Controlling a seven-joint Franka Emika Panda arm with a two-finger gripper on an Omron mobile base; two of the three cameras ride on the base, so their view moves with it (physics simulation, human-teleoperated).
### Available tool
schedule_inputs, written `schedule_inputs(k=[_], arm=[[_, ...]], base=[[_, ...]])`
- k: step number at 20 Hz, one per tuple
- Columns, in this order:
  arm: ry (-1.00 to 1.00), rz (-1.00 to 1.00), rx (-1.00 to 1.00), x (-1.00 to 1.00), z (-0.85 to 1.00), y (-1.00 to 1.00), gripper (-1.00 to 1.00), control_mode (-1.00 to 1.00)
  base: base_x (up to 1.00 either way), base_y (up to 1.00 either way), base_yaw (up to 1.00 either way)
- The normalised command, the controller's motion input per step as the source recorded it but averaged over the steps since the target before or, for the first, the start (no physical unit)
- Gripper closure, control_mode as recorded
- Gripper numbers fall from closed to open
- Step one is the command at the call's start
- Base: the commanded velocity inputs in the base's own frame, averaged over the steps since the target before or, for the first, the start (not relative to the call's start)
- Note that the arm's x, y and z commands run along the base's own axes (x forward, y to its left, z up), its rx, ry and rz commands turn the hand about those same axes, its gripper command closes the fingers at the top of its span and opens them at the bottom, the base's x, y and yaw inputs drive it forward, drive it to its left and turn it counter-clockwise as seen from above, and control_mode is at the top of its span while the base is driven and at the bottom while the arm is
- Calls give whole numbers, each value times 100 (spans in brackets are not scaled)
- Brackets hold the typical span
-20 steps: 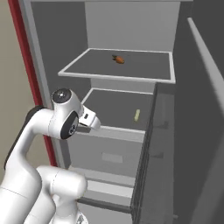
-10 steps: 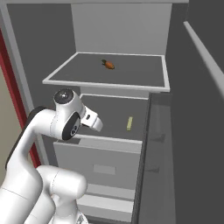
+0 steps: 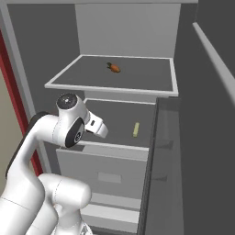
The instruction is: Pick the egg and butter from the fridge and place them by the bowl for mixing.
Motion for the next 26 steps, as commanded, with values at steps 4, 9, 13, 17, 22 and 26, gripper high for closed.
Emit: schedule_inputs(k=[4,9,13,17,22,26], arm=[[0,0,0,0,0,0,-100,100],[-12,-14,0,27,7,-16,-100,-100],[-8,-3,-3,22,6,-25,-100,-100],[0,5,-1,24,-1,-43,-100,-100],[8,14,-4,14,5,-42,-100,-100],[20,11,-9,8,4,-34,-100,-100]], base=[[1,-1,-1],[0,0,0],[0,0,0],[0,0,0],[0,0,0],[0,0,0]])
